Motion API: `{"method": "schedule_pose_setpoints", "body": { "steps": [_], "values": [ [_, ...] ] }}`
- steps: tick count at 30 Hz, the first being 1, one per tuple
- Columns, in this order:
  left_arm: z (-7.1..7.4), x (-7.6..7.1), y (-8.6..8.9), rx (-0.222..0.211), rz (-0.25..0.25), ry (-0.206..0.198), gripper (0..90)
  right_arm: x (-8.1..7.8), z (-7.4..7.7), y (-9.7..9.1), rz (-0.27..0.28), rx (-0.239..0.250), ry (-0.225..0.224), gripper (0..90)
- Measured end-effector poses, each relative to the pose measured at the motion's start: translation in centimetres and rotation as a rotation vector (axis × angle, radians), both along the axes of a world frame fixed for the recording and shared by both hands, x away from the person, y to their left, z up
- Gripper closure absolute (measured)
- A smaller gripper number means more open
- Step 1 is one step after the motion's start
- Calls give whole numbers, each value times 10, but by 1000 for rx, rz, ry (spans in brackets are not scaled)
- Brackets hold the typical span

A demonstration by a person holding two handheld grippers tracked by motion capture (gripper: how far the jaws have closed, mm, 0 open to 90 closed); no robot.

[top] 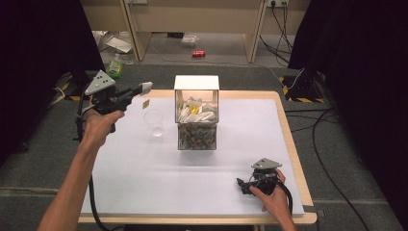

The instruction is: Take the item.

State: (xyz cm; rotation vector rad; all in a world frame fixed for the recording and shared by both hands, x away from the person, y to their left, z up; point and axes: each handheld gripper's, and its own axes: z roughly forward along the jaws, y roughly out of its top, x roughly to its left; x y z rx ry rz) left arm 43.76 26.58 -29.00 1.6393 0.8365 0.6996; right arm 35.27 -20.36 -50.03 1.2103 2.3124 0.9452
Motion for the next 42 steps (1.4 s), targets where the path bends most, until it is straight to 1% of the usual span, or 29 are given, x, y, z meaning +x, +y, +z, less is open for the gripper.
{"method": "schedule_pose_setpoints", "body": {
  "steps": [5, 7, 8, 9, 12, 19, 21, 26, 32, 33, 39, 42],
  "values": [
    [-15, 7, 7, -15, 25, 14, 893, 0, 0, 0, 0, 0, 0, 24],
    [-21, 10, 9, -8, 34, 23, 893, 0, 0, 0, 0, 0, 0, 24],
    [-28, 12, 10, -3, 40, 31, 893, 0, 0, 0, 0, 1, 0, 24],
    [-28, 12, 10, -3, 40, 31, 893, 0, 0, 0, 0, 1, 0, 24],
    [-36, 15, 11, -12, 39, 48, 893, 0, 0, 0, 0, 0, -1, 24],
    [-52, 21, 8, -15, 37, 73, 893, 0, 0, 0, 0, 1, -1, 24],
    [-56, 24, 6, -2, 41, 81, 892, 0, 0, 0, 1, 2, -1, 24],
    [-66, 30, 1, 3, 43, 102, 893, 0, 0, 0, 0, 1, -1, 24],
    [-84, 39, 0, 14, 62, 139, 892, 0, 0, 0, 1, 2, -1, 24],
    [-87, 40, 0, 7, 63, 147, 893, 0, 0, 0, 1, 1, -1, 24],
    [-103, 43, -1, 16, 70, 184, 893, 0, 0, 0, 2, 0, -3, 24],
    [-106, 43, -2, 18, 67, 190, 893, 0, 0, 0, 2, 0, -3, 24]
  ]
}}
